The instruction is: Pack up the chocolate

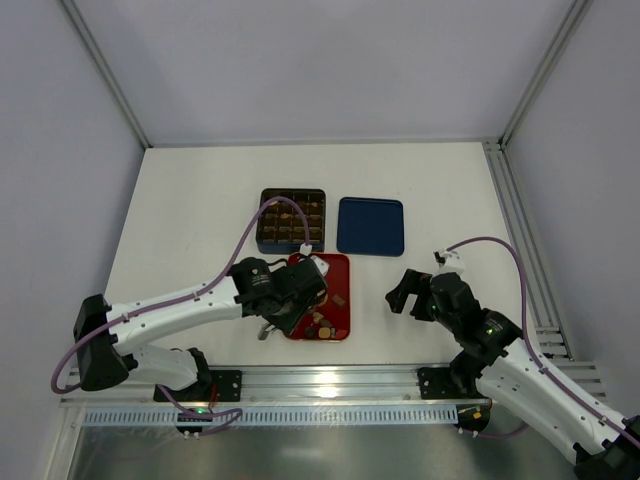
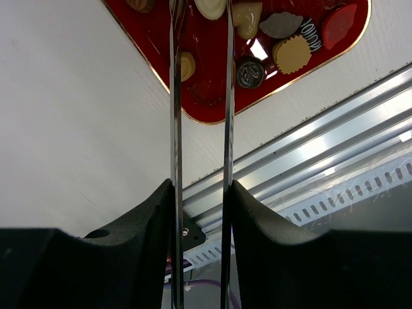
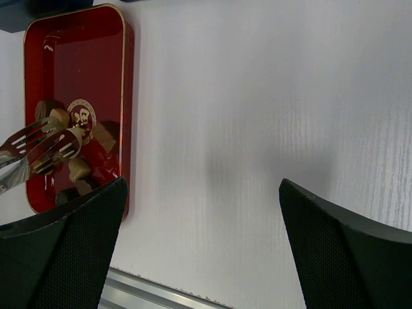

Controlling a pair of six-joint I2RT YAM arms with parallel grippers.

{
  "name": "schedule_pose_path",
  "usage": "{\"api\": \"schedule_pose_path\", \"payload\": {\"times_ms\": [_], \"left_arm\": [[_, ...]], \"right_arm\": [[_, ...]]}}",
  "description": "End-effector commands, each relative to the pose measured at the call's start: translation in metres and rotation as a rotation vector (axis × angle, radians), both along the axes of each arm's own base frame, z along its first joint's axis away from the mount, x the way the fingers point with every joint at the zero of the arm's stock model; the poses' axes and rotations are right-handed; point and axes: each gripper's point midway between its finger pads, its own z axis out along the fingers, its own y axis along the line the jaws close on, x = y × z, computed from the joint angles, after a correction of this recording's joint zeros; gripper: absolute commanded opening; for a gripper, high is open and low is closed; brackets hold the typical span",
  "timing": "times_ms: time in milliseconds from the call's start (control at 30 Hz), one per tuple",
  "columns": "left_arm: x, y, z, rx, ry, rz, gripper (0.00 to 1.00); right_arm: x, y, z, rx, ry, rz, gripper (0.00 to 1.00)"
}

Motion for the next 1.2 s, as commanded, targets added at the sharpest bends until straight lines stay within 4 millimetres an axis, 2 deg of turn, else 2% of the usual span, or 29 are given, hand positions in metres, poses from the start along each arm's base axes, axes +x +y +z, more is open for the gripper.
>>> {"api": "schedule_pose_path", "payload": {"times_ms": [0,533,967,1167], "left_arm": [[0.006,-0.002,0.006,-0.009,-0.037,-0.004,0.39],[-0.002,-0.01,-0.001,-0.015,0.021,-0.045,0.33],[0.015,-0.009,0.032,-0.055,-0.094,0.007,0.31],[0.016,-0.01,0.035,-0.065,-0.097,0.005,0.31]], "right_arm": [[0.004,0.001,0.007,0.014,-0.027,-0.011,1.0],[0.004,0.001,0.007,0.016,-0.029,-0.011,1.0],[0.003,0.001,0.007,0.017,-0.029,-0.012,1.0],[0.003,0.001,0.007,0.017,-0.029,-0.012,1.0]]}}
